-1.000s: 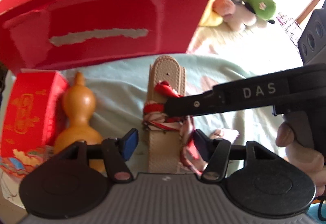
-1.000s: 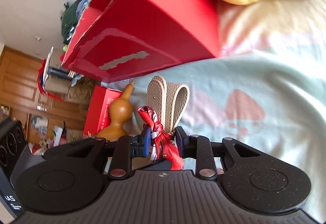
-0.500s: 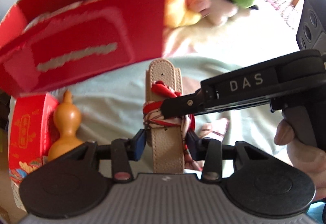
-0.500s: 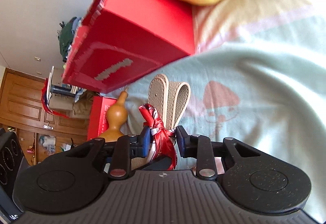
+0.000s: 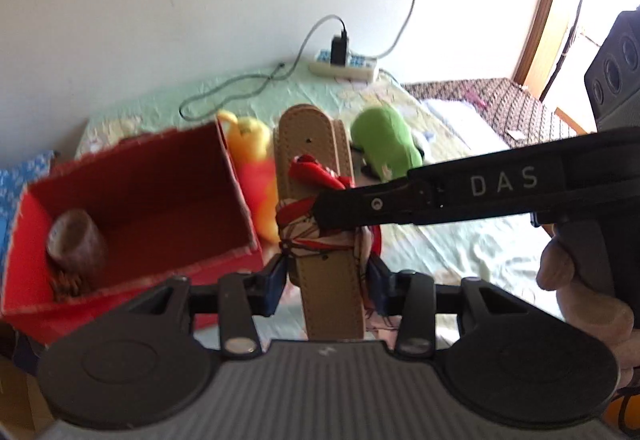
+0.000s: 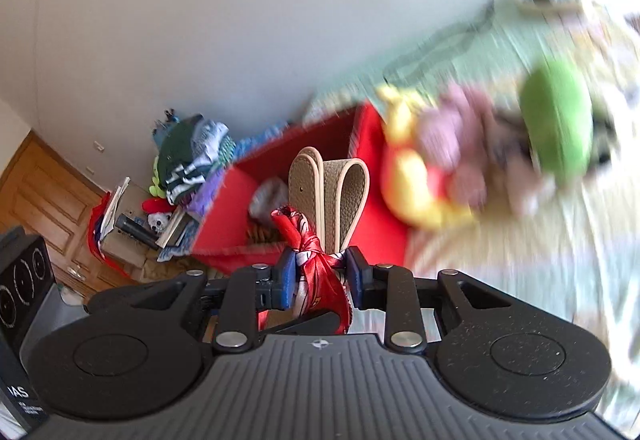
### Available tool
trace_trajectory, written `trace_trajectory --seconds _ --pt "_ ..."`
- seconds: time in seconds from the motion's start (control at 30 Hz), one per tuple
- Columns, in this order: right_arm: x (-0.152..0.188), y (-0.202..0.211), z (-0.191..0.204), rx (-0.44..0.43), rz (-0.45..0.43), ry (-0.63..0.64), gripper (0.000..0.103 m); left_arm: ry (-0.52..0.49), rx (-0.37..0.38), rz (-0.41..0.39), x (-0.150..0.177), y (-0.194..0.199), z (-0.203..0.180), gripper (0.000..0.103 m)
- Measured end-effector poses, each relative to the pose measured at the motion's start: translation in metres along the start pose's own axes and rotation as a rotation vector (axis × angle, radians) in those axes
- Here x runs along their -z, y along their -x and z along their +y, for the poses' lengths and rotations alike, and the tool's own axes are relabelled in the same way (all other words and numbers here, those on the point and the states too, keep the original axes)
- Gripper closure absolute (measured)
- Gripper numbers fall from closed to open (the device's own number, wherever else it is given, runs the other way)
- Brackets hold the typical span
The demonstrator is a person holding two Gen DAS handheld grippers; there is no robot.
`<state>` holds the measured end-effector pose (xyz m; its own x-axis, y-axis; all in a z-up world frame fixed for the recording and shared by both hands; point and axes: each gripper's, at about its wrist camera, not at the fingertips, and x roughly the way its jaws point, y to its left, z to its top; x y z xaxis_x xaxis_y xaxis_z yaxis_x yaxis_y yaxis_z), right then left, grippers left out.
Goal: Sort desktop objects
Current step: 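Carry the sandal strap with the right tool down into the red box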
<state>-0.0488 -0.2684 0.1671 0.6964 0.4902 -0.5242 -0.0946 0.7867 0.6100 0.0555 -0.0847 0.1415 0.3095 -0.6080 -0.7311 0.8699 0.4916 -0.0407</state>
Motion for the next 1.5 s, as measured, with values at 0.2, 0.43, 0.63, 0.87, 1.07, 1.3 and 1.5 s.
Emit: trace_trajectory --seconds 0.2,0.43,0.63,0.87,1.07,1.3,1.5 --pt "-0.047 -0.021 0.038 -0.014 -0.051 0.115 0.074 -0.01 -0.049 -0.072 -0.039 0.017 0.044 0.059" --pt "-0.09 -0.076 0.073 -0.036 -0.049 0.194 0.074 0.006 -0.105 -0.083 -0.059 0.003 0.114 0.059" --pt "-0.091 -0.151 0.077 0.011 0.069 0.216 0.074 0.022 -0.102 0.043 -0.038 -0.044 0.164 0.059" --pt "-0.075 -0.218 0.062 0.084 0.226 0.16 0.074 0.048 -0.044 0.229 -0.014 -0.102 0.2 0.059" --pt "-0.061 -0.257 0.052 0.141 0.389 0.12 0.074 0.052 -0.011 0.397 -0.001 -0.138 0.21 0.059" --pt "-0.057 -0.289 0.041 0.151 0.524 0.051 0.074 0.066 -0.013 0.509 0.009 -0.162 0.221 0.06" --pt "-0.057 -0.308 0.032 0.173 0.609 -0.002 0.073 0.083 -0.026 0.502 0.007 -0.158 0.223 0.053"
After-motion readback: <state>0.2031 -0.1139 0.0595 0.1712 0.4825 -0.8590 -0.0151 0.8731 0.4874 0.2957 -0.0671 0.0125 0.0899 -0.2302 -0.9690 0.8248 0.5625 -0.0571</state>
